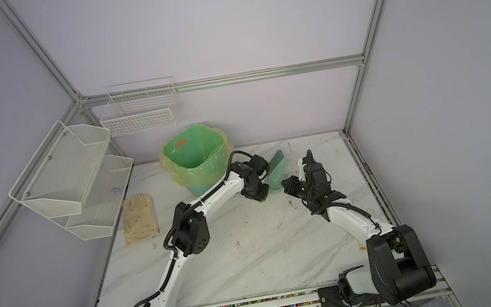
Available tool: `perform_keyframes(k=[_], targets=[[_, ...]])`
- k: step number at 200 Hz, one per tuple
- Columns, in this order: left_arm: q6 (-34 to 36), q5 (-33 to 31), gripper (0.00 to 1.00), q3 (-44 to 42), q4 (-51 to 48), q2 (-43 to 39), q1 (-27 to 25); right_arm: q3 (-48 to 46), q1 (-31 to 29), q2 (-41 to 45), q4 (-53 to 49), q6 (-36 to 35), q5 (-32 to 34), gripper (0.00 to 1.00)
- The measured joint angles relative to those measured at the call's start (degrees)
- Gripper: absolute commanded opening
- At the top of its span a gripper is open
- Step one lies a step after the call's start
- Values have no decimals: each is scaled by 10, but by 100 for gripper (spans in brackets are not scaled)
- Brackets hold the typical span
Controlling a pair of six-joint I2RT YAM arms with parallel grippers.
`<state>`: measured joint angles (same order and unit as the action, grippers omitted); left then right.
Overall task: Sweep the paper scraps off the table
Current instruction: 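Lay the brush onto the dustpan with the right while the left sets the dustpan down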
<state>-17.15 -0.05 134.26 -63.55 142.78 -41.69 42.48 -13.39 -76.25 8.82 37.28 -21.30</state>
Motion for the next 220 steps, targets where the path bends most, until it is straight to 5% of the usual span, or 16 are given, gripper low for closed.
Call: perform_keyframes(k=[49,134,141,176,220], targets=[[-1,-21,63,0,4,-5,-3,0,0,-41,30,12,-19,0],[-6,-84,77,-92,27,-192,-28,1,0,-130,82,27,-57,0],[-8,-89,90,-110,30,-209,-32,2,0,-139,87,27,-61,0],[-28,-102,94,-188,40,-265,-53,19,3,-192,104,23,-81,0],[-48,-107,100,-243,49,-314,-73,39,9,-221,119,16,-96,13]])
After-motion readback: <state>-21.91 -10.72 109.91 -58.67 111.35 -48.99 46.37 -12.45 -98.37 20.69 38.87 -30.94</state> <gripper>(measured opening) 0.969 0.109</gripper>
